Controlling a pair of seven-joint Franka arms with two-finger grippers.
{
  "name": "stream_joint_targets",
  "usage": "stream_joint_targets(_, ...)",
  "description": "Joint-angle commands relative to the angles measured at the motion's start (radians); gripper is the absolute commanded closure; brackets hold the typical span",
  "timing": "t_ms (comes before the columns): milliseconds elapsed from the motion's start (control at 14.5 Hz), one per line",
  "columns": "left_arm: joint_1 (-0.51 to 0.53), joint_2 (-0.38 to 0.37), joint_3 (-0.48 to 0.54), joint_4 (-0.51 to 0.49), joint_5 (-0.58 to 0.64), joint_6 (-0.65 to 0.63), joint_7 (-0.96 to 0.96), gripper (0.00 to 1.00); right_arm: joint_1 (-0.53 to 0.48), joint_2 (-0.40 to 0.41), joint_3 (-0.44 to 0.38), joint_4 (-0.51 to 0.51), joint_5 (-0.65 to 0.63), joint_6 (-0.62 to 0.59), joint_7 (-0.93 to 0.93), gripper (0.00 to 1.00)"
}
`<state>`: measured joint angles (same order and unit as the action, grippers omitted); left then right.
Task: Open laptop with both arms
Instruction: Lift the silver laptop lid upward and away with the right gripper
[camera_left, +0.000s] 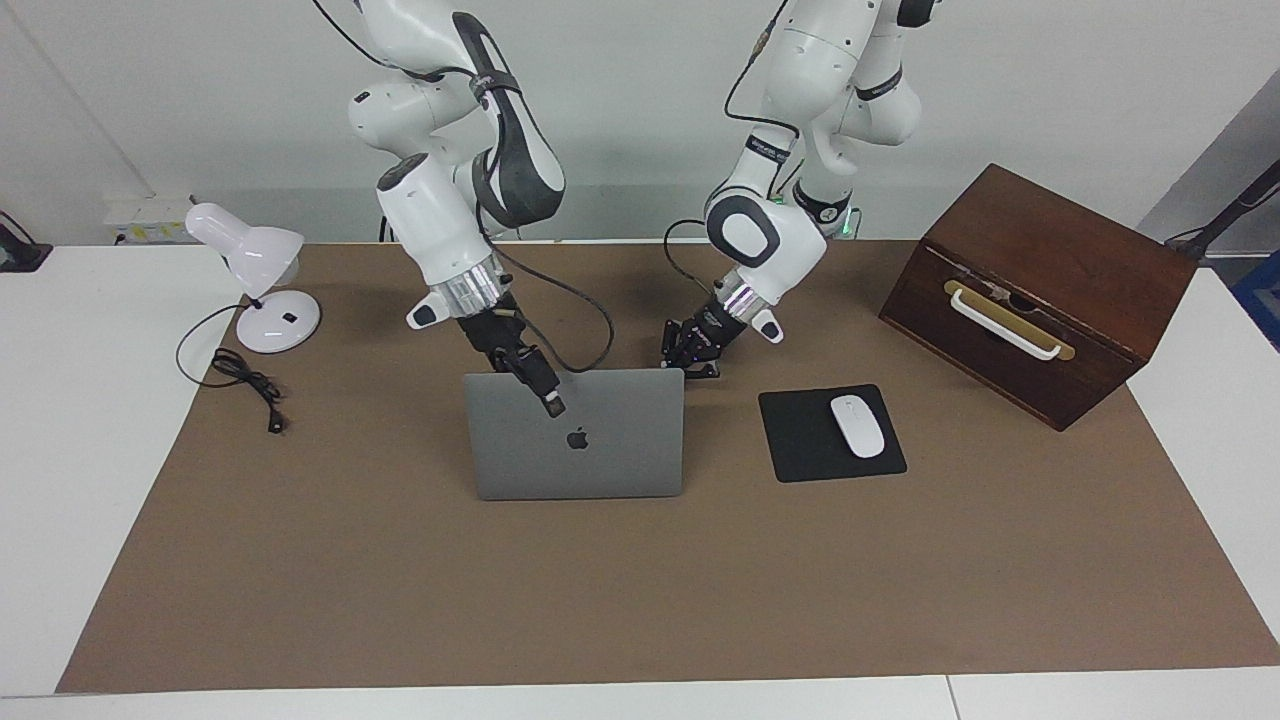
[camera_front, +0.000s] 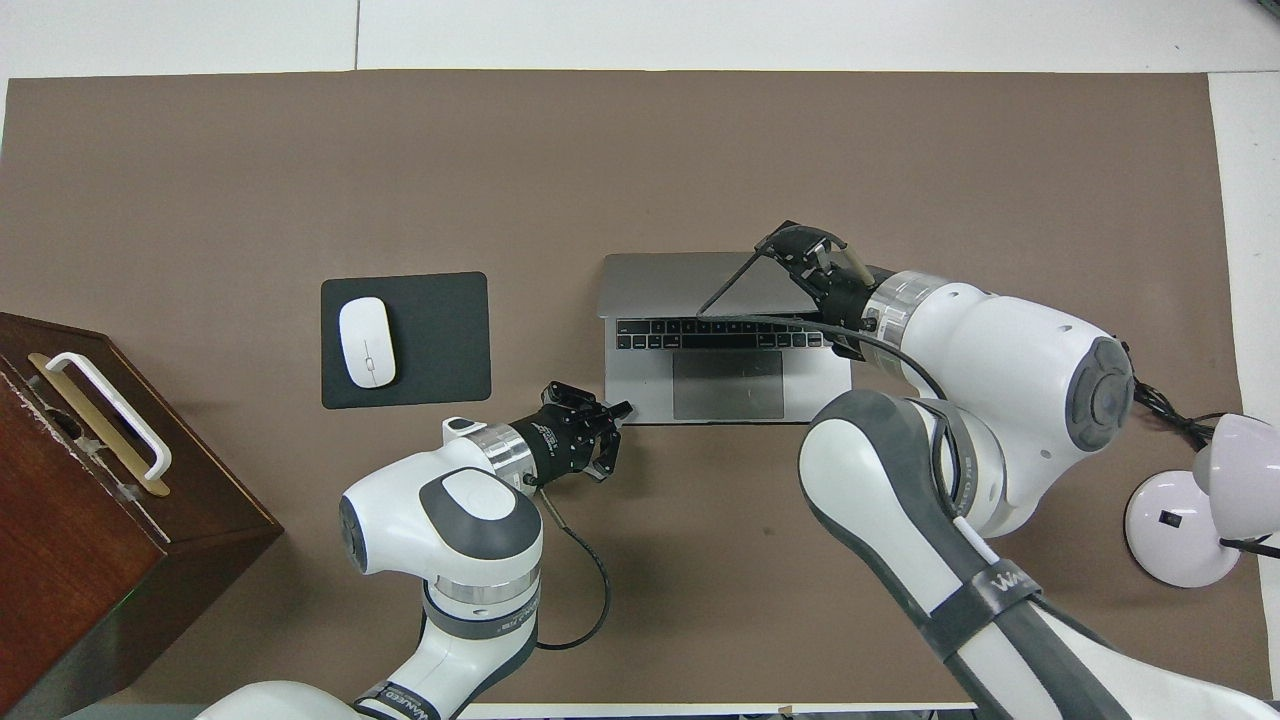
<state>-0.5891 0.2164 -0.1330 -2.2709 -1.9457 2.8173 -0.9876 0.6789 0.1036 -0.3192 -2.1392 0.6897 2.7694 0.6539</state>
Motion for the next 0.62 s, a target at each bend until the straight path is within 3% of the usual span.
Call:
stream_joint_targets(0,-0.006,0.046,0.010,0.019,-0.025,0.028,0.035,1.00,-0.001,0.041,-0.015,0.050,0.039,-0.011,-0.066,0.00)
stream_joint_targets(553,-0.006,0.046,0.010,0.019,-0.025,0.028,0.036,1.00,-0.002,0.077,-0.050,0.137,0.040,-0.042,-0.085,0.00)
